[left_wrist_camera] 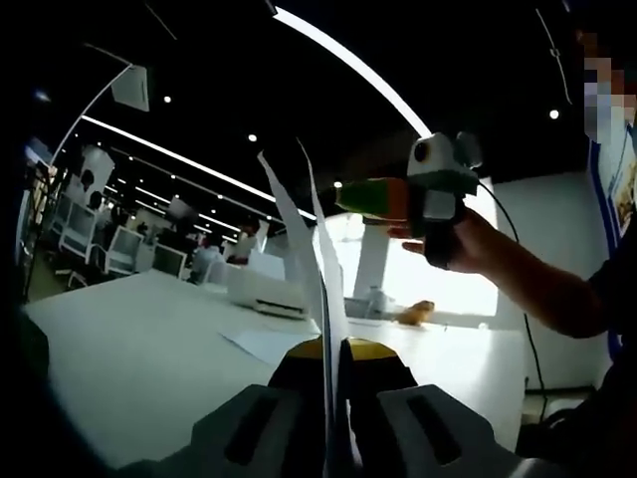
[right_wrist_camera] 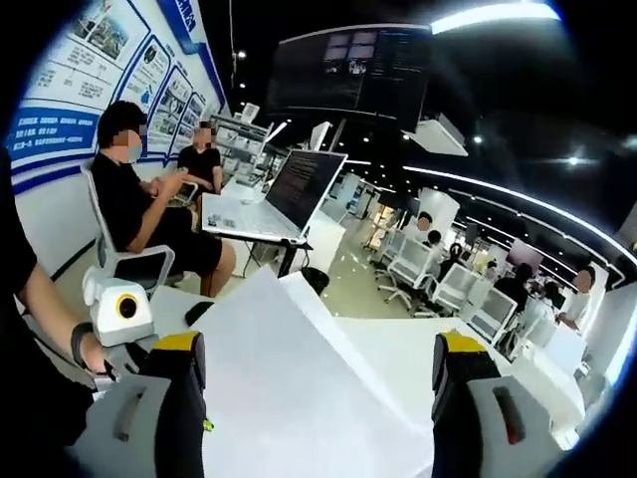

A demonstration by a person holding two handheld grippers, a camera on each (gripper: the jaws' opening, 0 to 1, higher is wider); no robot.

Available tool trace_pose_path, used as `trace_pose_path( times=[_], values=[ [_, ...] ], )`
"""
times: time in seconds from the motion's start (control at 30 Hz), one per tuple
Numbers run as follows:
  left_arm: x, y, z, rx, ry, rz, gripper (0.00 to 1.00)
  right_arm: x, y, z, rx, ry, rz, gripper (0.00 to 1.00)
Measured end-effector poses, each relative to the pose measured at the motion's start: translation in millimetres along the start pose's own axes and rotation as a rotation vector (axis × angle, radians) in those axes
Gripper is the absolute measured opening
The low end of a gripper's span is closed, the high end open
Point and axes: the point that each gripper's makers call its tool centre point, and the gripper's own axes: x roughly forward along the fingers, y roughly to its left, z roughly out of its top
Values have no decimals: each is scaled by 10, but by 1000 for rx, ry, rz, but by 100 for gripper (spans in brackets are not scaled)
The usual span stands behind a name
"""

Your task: Organize the stack of printing papers by aligning and flattening the scattered papers on the table

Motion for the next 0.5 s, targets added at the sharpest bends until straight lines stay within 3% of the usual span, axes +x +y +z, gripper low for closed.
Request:
trace_pose_path(
  times=[0.5],
  values=[
    [-2,9,-1,7,0,9,6,-94,-83,15,-3,-4,-41,90]
  ],
)
